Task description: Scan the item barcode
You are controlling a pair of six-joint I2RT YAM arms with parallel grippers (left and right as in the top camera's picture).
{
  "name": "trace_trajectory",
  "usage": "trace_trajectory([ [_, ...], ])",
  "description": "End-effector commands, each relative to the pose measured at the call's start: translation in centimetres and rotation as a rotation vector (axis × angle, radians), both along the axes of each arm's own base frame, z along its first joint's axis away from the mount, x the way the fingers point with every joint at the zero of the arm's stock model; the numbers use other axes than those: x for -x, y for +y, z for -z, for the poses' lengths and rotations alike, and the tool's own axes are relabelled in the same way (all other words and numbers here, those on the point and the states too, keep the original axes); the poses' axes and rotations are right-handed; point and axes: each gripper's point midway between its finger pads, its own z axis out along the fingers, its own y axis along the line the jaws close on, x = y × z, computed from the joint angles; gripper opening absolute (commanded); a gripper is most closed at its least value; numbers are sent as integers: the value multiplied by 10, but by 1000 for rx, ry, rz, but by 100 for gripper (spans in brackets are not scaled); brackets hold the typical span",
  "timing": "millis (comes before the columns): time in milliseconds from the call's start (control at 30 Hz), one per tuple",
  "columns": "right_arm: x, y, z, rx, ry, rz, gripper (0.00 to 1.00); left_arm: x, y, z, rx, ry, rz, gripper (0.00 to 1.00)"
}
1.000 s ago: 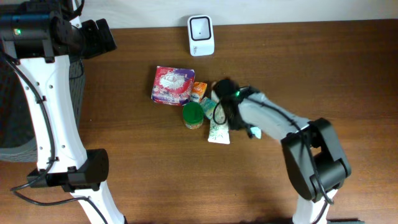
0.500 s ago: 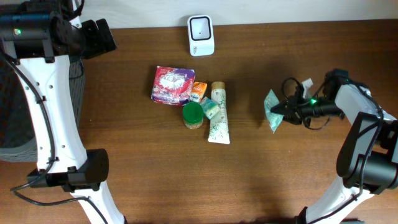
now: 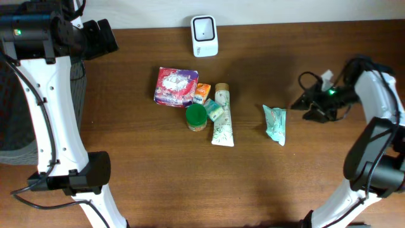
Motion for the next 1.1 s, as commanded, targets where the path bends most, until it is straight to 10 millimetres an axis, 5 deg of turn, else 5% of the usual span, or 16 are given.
trace_trajectory([
  [0, 0, 14, 10, 179, 9, -150, 74, 4, 3, -10, -11, -27, -1, 99],
  [67, 1, 5, 18, 303, 60, -111, 89, 4, 3, -10, -11, -27, -1, 99],
  [133, -1, -7, 18, 302, 70, -38, 91, 4, 3, -10, -11, -27, -1, 99],
  [267, 3, -4, 18, 135, -16, -123, 80, 4, 3, -10, -11, -27, -1, 99],
  [567, 7, 38, 58, -126, -165, -105, 74, 4, 3, -10, -11, -27, -1, 99],
  [600, 9, 42, 63, -129, -169, -113, 72, 4, 3, -10, -11, -27, -1, 99],
  [700, 11, 59, 68, -135, -183, -157, 40, 4, 3, -10, -11, -27, -1, 99],
  [767, 9, 68, 67, -134, -192, -182, 30, 4, 3, -10, -11, -27, -1, 99],
  [867, -8, 82, 53, -118, -215, -209, 13, 4, 3, -10, -11, -27, -1, 99],
  [1067, -55, 100, -15, 154, -267, -322, 4, 4, 3, -10, -11, -27, -1, 99],
])
